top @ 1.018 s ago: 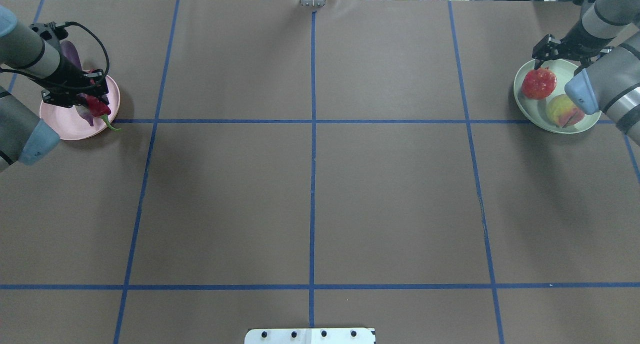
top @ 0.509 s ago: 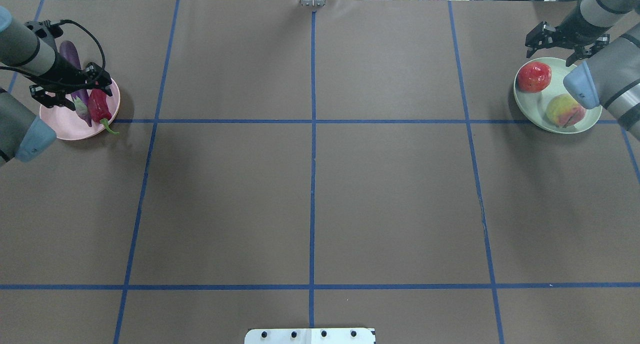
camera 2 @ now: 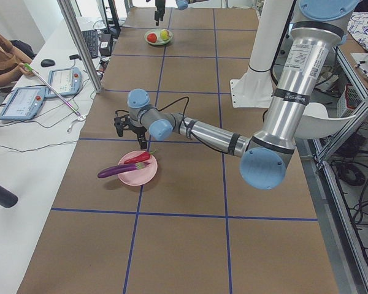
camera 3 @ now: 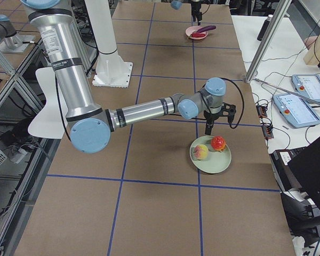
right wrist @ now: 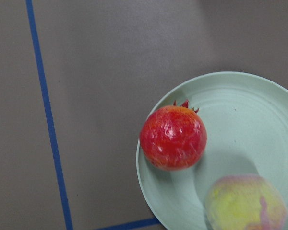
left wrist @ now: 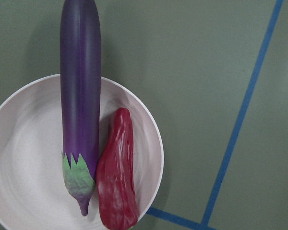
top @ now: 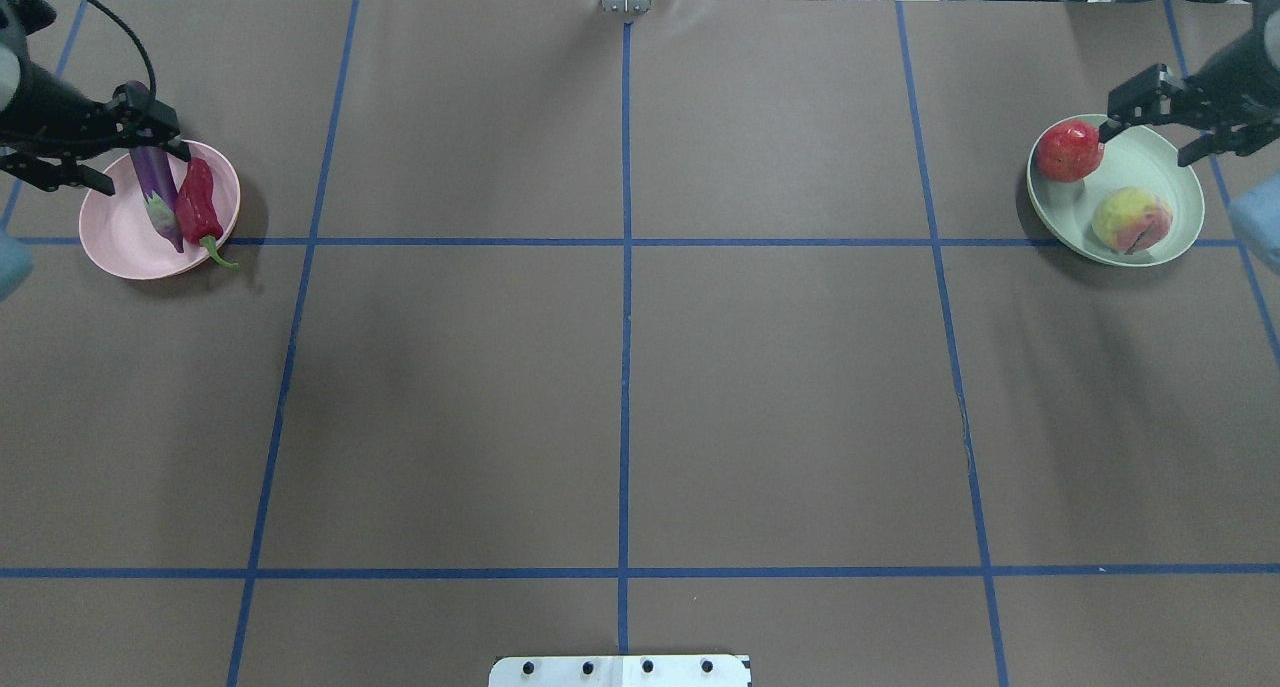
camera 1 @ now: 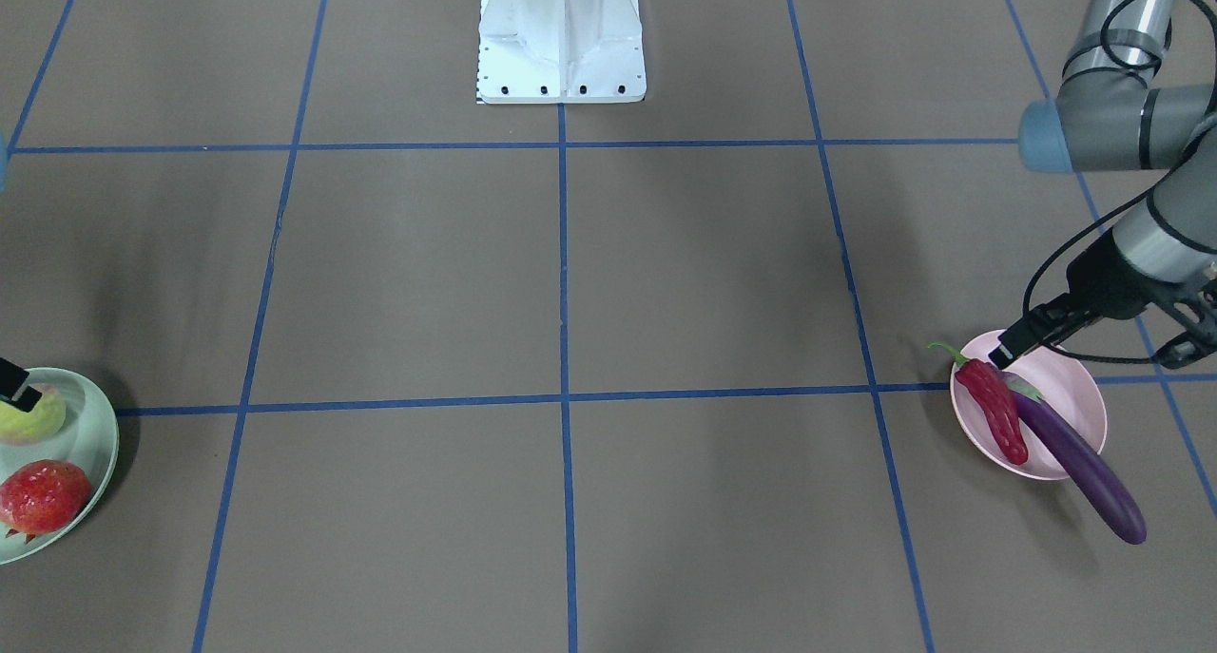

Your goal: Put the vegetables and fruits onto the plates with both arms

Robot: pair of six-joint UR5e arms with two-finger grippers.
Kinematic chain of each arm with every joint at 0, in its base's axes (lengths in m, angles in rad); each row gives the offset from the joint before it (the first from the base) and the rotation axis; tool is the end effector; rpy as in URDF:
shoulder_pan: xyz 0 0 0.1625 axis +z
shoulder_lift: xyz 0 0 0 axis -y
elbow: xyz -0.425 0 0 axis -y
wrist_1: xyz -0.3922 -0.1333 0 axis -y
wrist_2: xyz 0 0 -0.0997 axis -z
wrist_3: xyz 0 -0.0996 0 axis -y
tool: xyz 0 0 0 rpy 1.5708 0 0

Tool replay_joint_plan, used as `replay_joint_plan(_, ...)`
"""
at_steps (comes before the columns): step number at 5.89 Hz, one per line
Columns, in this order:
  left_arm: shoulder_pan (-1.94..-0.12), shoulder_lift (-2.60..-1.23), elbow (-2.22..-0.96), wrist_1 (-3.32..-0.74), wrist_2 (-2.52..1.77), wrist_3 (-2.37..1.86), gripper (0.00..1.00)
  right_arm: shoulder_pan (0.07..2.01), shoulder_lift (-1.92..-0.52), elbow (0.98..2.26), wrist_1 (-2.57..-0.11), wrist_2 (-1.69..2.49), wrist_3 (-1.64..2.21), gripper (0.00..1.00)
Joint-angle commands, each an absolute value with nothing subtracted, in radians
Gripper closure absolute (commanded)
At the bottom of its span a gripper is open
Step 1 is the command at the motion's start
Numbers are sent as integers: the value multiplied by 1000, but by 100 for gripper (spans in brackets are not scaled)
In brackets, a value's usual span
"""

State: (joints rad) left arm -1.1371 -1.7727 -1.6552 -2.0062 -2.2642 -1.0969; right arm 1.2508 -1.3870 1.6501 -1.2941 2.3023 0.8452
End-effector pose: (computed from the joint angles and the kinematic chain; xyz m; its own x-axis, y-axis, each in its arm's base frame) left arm 0.1834 -0.5618 0.4597 0.5182 -0.2838 -0.8068 0.3191 0.9394 -0.1254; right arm -0.1191 -0.5716 0.4907 0.5990 0.2376 0.7647 -0.2686 0.9593 -0.0876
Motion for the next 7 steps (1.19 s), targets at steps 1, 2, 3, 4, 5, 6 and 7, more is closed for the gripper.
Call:
replay_joint_plan(1,-1146,-1540,-1892,-2005,-2266,-839,0,1294,-1556,1805,-1293,2362,806,0)
replay_joint_plan(2,-1185,-1426,-1948,-2005,-2269,-678,0,1337,-1628,1812,-1295,2370,606,0)
replay_joint_plan(3,-1250,-1334,-1947,-2005,-2273,-499,0,1403,-1700,1801,-1310,2376,355,0)
replay_joint_plan(4,-1288,-1297,-1930,-1984,-2272,-389,0,1467,-1732,1802,-1386,2410,183,0)
replay_joint_plan(5,-1366,-1301,-1930,-1844,-2273,-256,0,1500,-1723,1812,-1458,2414,116,0)
replay_joint_plan(6,-1431,-1325,-1934,-1693,-2273,-173,0,1494,-1720,1813,-1474,2416,114,0)
replay_joint_plan(7,-1433,-1334,-1918,-1659,-2272,-184,0,1494,-1697,1831,-1532,2416,114,0)
